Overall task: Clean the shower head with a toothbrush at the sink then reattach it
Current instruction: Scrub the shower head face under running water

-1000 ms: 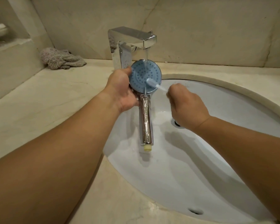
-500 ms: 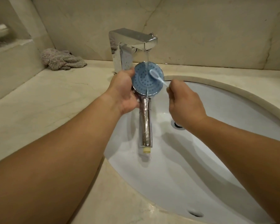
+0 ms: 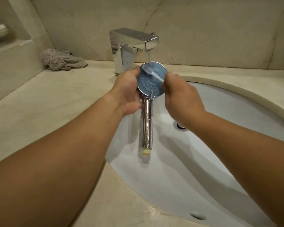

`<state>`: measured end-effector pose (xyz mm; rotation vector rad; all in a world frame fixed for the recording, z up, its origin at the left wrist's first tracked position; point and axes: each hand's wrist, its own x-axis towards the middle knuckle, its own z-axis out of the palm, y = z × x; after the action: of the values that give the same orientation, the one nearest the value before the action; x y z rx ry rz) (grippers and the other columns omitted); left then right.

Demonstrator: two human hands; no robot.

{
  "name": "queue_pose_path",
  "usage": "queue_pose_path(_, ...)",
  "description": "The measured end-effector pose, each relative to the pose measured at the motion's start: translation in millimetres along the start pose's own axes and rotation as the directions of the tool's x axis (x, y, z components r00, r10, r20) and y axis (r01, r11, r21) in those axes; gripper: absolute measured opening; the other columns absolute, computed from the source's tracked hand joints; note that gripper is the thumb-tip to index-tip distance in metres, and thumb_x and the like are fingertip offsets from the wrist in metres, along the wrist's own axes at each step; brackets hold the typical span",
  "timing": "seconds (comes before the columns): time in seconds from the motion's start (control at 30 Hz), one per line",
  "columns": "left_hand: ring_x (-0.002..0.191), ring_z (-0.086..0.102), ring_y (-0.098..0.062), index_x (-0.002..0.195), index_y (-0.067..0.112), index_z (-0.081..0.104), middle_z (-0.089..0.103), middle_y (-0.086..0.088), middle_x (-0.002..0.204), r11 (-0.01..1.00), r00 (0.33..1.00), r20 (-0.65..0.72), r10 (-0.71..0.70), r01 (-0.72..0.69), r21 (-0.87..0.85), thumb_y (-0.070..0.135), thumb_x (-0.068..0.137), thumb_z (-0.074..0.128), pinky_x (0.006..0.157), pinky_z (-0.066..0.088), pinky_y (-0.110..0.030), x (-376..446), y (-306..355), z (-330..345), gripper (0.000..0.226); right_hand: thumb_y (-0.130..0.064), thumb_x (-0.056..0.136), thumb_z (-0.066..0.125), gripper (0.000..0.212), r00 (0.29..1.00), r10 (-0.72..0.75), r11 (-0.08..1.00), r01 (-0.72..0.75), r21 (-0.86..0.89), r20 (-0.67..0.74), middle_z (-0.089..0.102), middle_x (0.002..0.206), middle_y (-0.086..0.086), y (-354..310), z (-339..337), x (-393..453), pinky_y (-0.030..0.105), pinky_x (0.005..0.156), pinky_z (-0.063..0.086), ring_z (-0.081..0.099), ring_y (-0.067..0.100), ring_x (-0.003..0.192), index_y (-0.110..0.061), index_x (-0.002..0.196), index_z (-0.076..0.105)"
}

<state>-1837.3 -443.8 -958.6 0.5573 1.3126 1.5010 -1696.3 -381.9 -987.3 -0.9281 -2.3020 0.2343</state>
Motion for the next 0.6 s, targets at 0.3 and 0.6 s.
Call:
queue_pose_path(0.3, 0.117, 0.069, -0.034, 0.13, 0.005, 0.065, 0.071, -0.018, 0.128, 0.993, 0.994, 0.107, -0.022, 0.034, -0.109, 0.032, 0.104, 0.029, 0.101, 0.054, -0.049, 3.1, 1.3, -4.0, 0.052, -0.016, 0.098, 0.043, 0.015, 0.998, -0.064, 0.99, 0.065, -0.121, 0.012, 0.041, 0.089, -0.001, 5.8, -7.2, 3.0, 0.031, 0.048, 0.021, 0.038, 0.024, 0.061, -0.026, 0.092, 0.035)
queue_pose_path(0.6, 0.11, 0.072, -0.033, 0.128, 0.004, 0.066, 0.072, -0.018, 0.126, 0.992, 0.996, 0.079, -0.028, 0.037, -0.119, 0.032, 0.105, 0.033, 0.083, 0.062, -0.041, 1.1, 1.8, -3.4, 0.049, -0.016, 0.095, 0.048, 0.006, 0.979, -0.2, 0.951, 0.204, -0.234, 0.041, 0.041, 0.084, 0.001, 14.3, -4.3, 2.2, 0.029, 0.046, 0.025, 0.039, 0.028, 0.055, -0.018, 0.095, 0.042)
